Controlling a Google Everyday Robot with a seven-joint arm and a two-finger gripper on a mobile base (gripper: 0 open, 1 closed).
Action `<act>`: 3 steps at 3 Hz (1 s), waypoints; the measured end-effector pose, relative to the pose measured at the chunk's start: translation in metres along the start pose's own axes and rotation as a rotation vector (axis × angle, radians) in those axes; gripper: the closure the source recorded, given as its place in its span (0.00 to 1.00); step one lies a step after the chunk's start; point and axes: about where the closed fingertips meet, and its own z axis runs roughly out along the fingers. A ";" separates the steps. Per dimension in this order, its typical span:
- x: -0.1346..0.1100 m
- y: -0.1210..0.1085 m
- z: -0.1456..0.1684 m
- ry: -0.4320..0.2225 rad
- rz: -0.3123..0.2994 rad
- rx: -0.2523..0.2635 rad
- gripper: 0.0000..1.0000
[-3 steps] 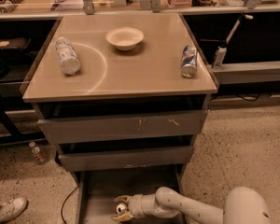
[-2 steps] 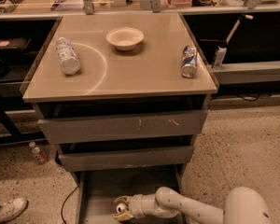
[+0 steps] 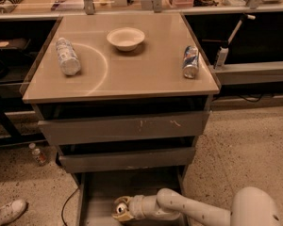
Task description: Pick coke can from bottom drawer and place on counter
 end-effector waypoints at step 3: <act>-0.131 0.015 -0.059 0.015 0.059 0.166 1.00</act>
Offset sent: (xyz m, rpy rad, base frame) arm 0.0046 0.0013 0.1587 -0.0480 0.0268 -0.2230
